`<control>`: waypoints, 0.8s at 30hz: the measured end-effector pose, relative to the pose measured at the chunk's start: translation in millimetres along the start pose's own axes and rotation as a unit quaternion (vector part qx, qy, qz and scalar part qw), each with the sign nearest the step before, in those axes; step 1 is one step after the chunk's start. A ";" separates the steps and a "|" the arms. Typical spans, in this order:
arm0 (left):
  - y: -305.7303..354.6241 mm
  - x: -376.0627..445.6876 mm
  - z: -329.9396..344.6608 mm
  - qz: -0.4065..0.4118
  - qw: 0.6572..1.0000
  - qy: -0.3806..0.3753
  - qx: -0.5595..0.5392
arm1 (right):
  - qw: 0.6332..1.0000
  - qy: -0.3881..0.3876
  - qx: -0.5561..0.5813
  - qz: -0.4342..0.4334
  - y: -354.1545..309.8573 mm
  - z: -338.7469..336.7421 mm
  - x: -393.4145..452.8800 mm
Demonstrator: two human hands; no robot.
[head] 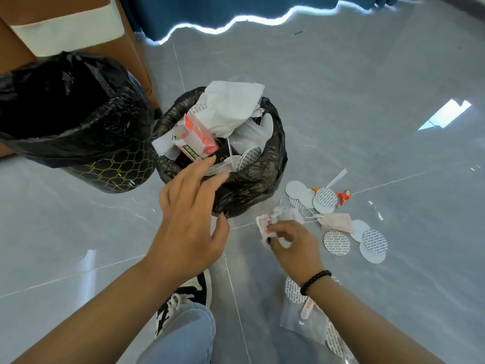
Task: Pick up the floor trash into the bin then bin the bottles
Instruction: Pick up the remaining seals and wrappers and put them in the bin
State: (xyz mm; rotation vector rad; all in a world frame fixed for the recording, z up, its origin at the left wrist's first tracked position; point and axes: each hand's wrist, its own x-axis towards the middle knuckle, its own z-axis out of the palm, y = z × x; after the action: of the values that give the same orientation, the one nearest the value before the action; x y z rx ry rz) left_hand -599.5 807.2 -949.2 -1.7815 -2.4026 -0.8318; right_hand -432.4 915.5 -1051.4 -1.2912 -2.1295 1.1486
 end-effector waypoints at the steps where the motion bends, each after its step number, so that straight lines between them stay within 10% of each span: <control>1: 2.5 -0.6 -2.0 0.019 1.000 0.009 -0.013 | 0.996 -0.013 0.073 0.048 -14.1 -8.4 1.7; 11: 29.0 -5.9 -11.1 -0.075 0.915 -0.120 -0.378 | 0.853 -0.279 0.432 0.090 -117.7 -85.5 20.1; 19: 27.8 -2.9 -12.8 -0.161 0.860 -0.091 -0.476 | 0.901 -0.167 0.396 0.056 -122.9 -76.3 11.4; 24: 31.9 0.4 -17.9 -0.269 0.762 -0.118 -0.577 | 0.915 -0.077 0.396 0.004 -131.3 -72.6 7.3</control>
State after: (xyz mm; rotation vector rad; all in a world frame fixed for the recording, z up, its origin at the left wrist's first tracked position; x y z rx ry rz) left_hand -576.0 806.0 -921.2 -1.2813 -2.7965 -2.7779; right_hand -457.4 922.8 -903.5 -0.8352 -1.4502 1.8887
